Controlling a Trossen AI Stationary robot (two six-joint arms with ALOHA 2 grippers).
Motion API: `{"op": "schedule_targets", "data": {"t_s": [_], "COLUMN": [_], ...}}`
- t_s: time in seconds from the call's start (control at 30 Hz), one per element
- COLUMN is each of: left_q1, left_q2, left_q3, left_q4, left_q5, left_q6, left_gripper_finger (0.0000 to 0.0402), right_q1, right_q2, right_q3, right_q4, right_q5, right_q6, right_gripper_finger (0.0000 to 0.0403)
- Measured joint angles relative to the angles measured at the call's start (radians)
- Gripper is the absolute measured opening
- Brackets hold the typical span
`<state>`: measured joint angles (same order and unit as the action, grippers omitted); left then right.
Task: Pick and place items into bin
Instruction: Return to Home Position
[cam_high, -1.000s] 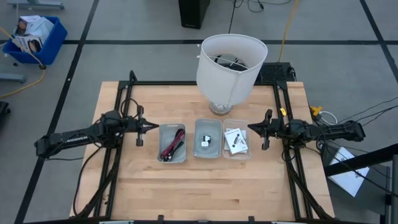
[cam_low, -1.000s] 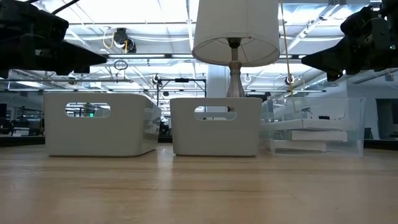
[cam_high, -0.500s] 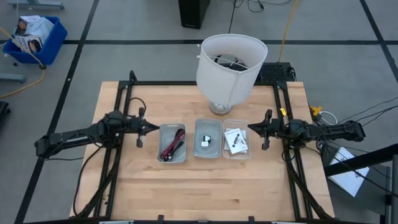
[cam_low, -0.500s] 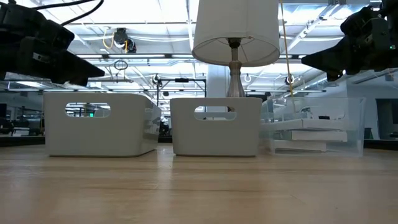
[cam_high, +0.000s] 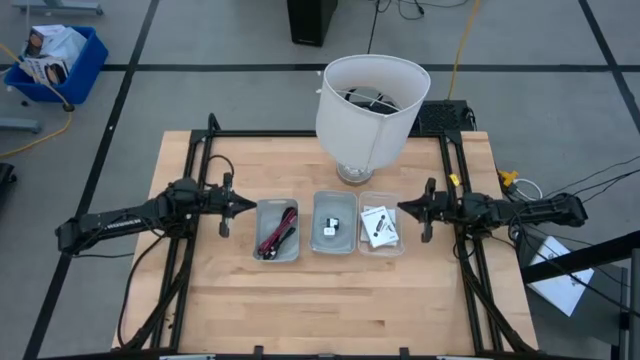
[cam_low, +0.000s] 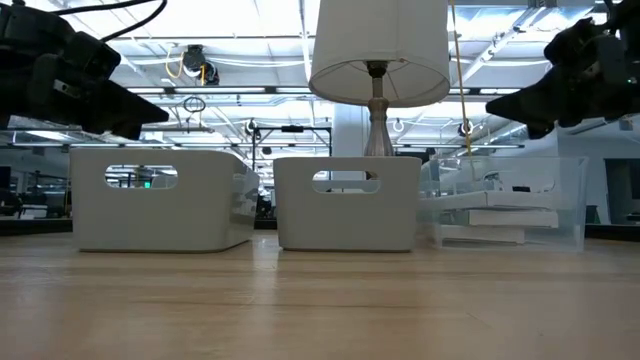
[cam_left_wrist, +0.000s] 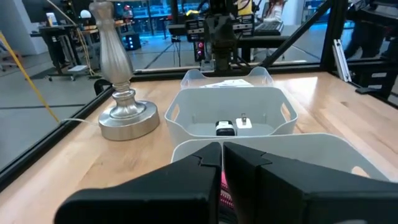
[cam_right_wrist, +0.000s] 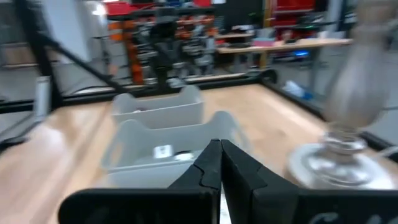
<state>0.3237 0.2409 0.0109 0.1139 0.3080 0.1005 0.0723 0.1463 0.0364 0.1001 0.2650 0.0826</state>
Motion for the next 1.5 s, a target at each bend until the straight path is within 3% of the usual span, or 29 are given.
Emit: {"op": "schedule_targets", "data": {"t_s": [0.23,0.57,0.93,1.5], "left_q1": [0.000,0.000,0.000,0.000], "left_q2": [0.000,0.000,0.001,0.001], "left_q3": [0.000,0.000,0.000,0.000], "left_q4": [0.053,0.053,0.047,0.047], "left_q5": [-0.022,0.002,-0.011,-0.012], "left_q6": [-0.086,-0.056,-0.055,-0.055], "left_gripper_finger": [0.0022,0.0004,0.0047,0.0049], "right_q1": [0.000,0.000,0.000,0.000], "right_q2": [0.000,0.000,0.000,0.000], "right_q3": [0.000,0.000,0.000,0.000], "right_q4": [0.035,0.127,0.135,0.135], "right_q5": [0.022,0.020,0.021,0.021], "right_q6": [-0.046,-0.045,-0.043,-0.042], "right_gripper_finger": [0.0000,0.0000,0.0000,0.0000]}}
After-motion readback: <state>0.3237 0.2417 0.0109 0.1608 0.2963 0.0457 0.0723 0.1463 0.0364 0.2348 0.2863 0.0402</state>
